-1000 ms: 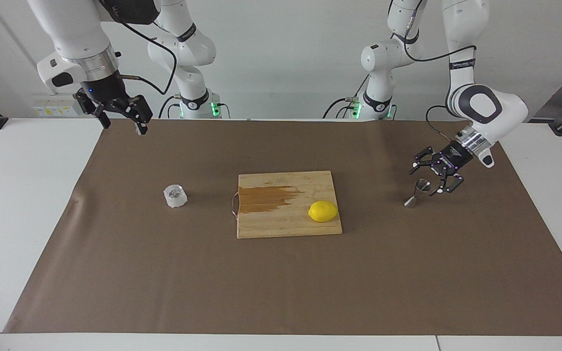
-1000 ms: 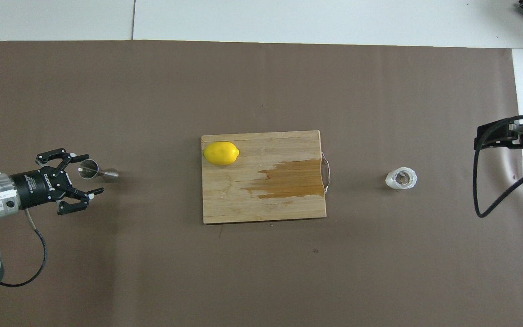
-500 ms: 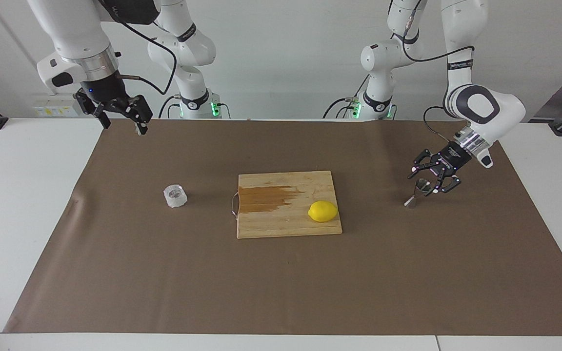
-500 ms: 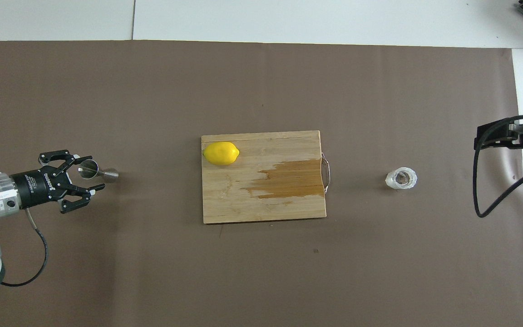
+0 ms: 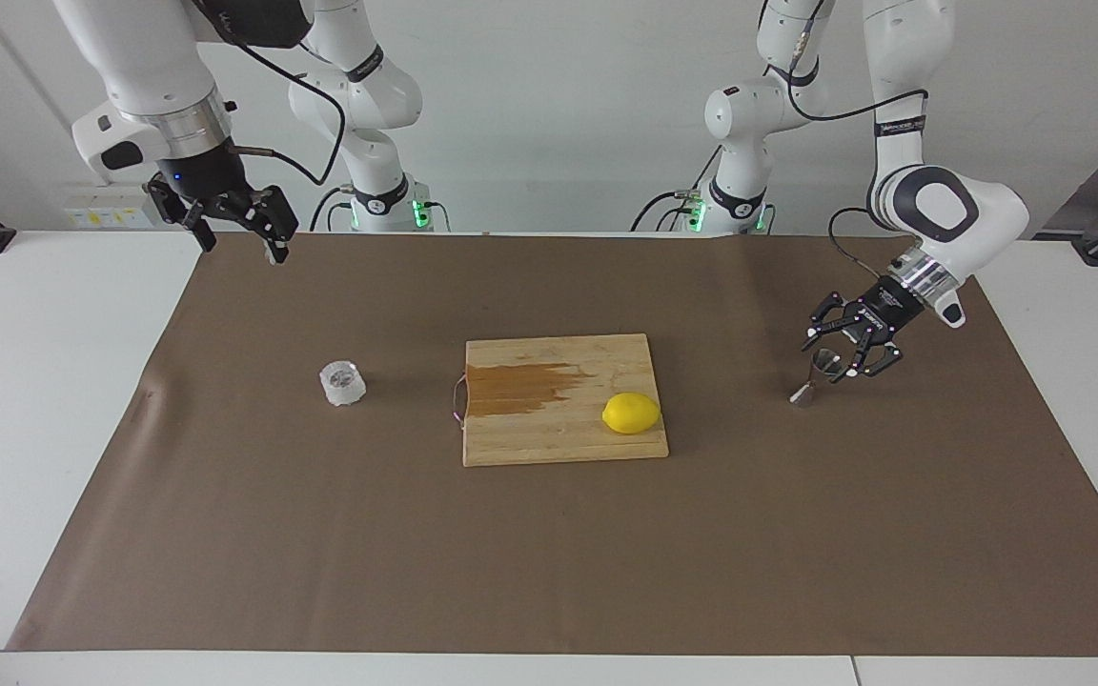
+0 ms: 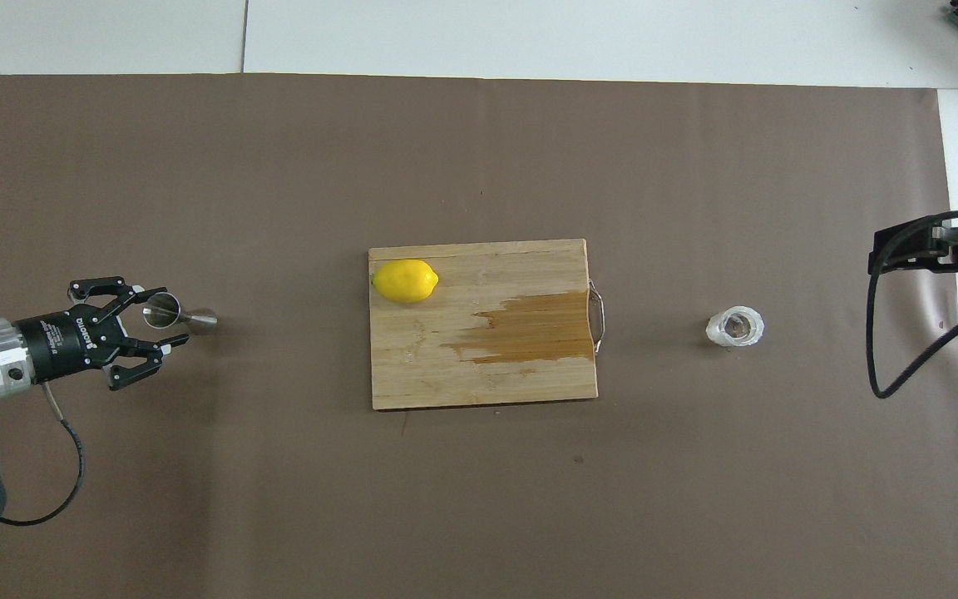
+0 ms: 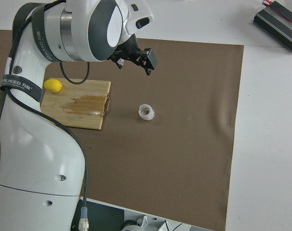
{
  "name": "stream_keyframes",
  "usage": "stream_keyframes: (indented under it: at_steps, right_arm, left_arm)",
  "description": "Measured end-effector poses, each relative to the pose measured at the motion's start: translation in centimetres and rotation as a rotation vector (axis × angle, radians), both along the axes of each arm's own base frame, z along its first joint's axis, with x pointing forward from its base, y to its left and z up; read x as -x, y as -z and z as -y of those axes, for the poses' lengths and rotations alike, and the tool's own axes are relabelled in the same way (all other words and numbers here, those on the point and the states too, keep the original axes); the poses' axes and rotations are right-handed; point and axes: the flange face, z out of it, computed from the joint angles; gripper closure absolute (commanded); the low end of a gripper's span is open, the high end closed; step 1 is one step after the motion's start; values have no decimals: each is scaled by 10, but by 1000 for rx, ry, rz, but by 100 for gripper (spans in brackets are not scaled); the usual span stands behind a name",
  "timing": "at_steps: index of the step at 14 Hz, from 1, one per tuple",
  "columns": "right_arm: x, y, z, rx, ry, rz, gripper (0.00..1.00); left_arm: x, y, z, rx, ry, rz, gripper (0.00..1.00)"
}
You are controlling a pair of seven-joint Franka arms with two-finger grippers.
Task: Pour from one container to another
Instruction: 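Close the left gripper around the small metal cup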
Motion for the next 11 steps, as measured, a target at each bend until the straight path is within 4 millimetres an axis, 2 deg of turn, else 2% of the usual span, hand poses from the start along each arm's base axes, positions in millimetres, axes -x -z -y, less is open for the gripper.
stream_keyframes:
  at_steps: [1, 8, 11]
  right_arm:
    - [0, 0, 0, 0, 0, 0, 0]
    - [0, 0, 0, 0, 0, 0, 0]
    - [0, 0, 0, 0, 0, 0, 0]
  left_arm:
    - [0, 0, 0, 0, 0, 1, 100]
    - [-1, -2, 3, 1, 8, 4, 100]
    - [-12, -19, 11, 40, 44, 21, 100]
